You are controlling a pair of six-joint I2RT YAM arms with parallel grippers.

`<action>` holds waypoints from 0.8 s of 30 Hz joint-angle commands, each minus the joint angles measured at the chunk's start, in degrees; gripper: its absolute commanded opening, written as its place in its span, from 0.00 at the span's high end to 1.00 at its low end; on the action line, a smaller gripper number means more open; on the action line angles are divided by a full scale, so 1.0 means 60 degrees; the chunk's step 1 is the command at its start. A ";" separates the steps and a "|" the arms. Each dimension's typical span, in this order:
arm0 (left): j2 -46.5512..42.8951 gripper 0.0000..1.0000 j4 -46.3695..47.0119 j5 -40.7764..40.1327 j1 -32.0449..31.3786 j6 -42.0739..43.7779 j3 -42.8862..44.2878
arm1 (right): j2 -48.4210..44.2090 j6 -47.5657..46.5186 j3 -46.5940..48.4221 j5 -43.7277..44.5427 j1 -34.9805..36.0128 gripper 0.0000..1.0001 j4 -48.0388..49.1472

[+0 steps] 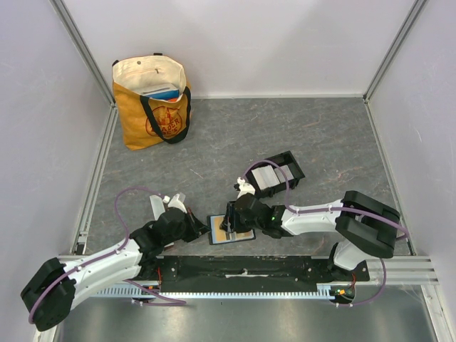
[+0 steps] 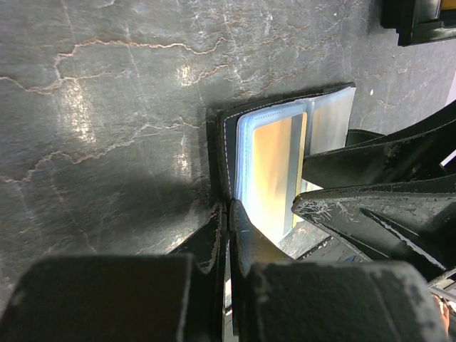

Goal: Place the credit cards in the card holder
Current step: Insert the credit card into the card holder.

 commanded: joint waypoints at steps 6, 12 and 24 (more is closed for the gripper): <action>-0.0094 0.98 0.0105 -0.0141 -0.0028 -0.0220 -0.0123 | 0.0096 -0.0138 0.0324 -0.0302 0.0125 0.63 0.0417; -0.0181 0.98 0.0017 -0.0141 -0.0043 -0.0220 -0.0094 | -0.0312 -0.0503 0.0602 0.0355 0.0125 0.52 -0.0533; -0.0518 0.98 -0.0349 -0.0141 -0.0028 -0.0220 -0.0138 | -0.3331 -0.3402 0.2199 0.2306 -0.1689 0.16 -0.3845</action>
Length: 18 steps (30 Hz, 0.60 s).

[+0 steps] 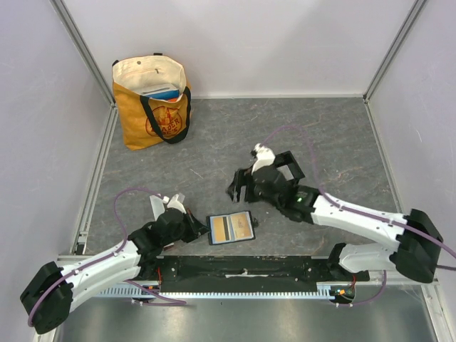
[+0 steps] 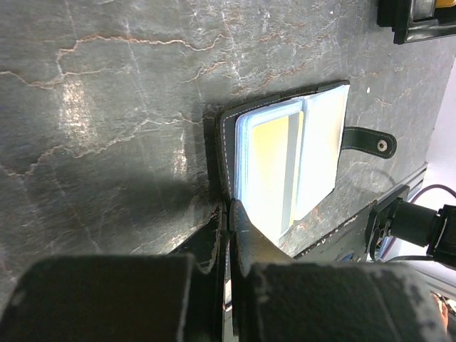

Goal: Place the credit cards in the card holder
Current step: Insert the credit card into the card holder, then pick up the credit card from the storage box.

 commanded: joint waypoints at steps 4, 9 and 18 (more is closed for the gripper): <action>-0.0092 0.98 -0.0065 -0.0152 -0.0028 -0.0234 -0.0061 | -0.0731 -0.1913 0.0805 0.0429 -0.2190 0.13 -0.1560; -0.0078 0.98 -0.0080 -0.0152 -0.0028 -0.0205 -0.0003 | -0.0381 -0.2572 0.0981 -0.0976 -0.3773 0.11 -0.1619; 0.0083 0.98 -0.0065 -0.0152 -0.0043 -0.0162 0.0100 | 0.1113 -0.3320 0.1318 -0.3115 -0.5518 0.11 -0.1371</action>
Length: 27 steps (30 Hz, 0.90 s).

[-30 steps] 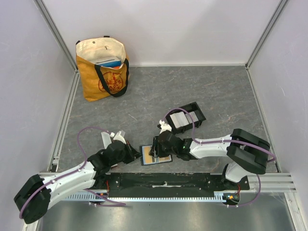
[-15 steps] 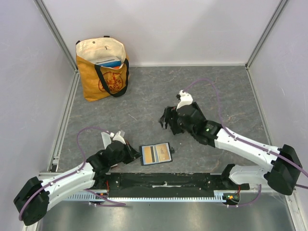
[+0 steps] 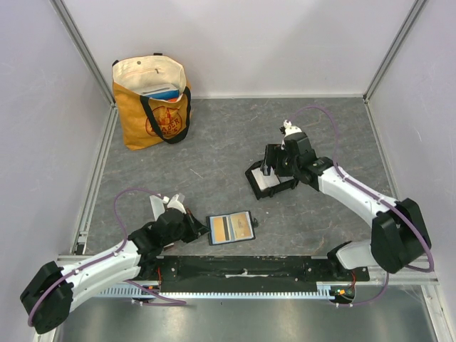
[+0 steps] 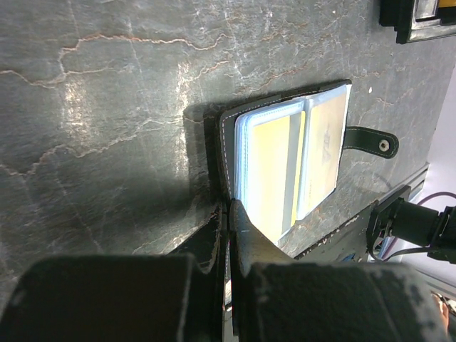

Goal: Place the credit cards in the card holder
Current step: Pick up the credit card from the storage box.

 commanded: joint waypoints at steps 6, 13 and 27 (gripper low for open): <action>0.0083 0.98 -0.0007 -0.0181 -0.0028 -0.0191 0.0129 | 0.1216 -0.0702 0.0605 -0.2276 -0.0990 0.10 0.0464; 0.0157 0.98 0.0022 -0.0196 -0.0042 -0.0205 0.0129 | 0.1817 -0.0716 0.0546 -0.2848 -0.1210 0.09 0.0815; 0.0376 0.98 0.0110 -0.0211 -0.0028 -0.0220 0.0202 | 0.2476 -0.0834 0.0546 -0.3404 -0.1400 0.08 0.1065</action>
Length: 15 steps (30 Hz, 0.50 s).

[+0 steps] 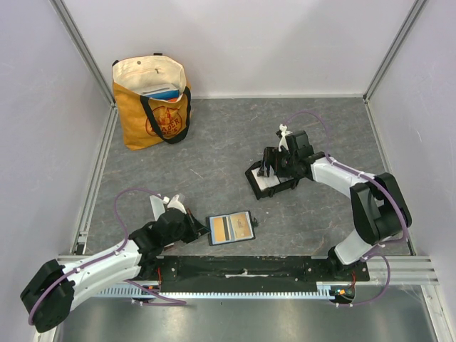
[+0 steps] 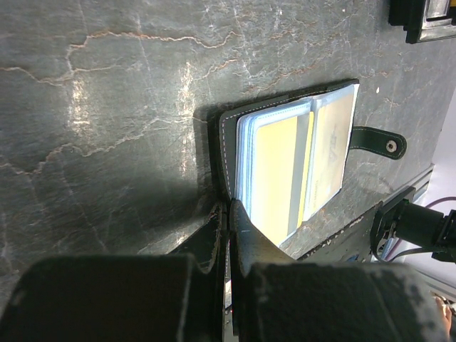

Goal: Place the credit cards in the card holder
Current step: Pick up the credit card from the storage box.

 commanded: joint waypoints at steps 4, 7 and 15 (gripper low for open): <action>0.0121 0.98 0.0063 -0.0221 -0.0042 -0.0216 0.0199 | 0.0007 -0.0156 0.0364 -0.0699 -0.0133 0.09 0.0300; 0.0107 0.98 0.0077 -0.0222 -0.0028 -0.0216 0.0199 | -0.0198 -0.0127 0.0335 -0.0816 -0.0177 0.11 0.0300; 0.0180 0.98 0.0136 -0.0192 -0.0028 -0.0172 0.0184 | -0.0477 -0.0068 0.0174 -0.0978 -0.0235 0.20 0.0300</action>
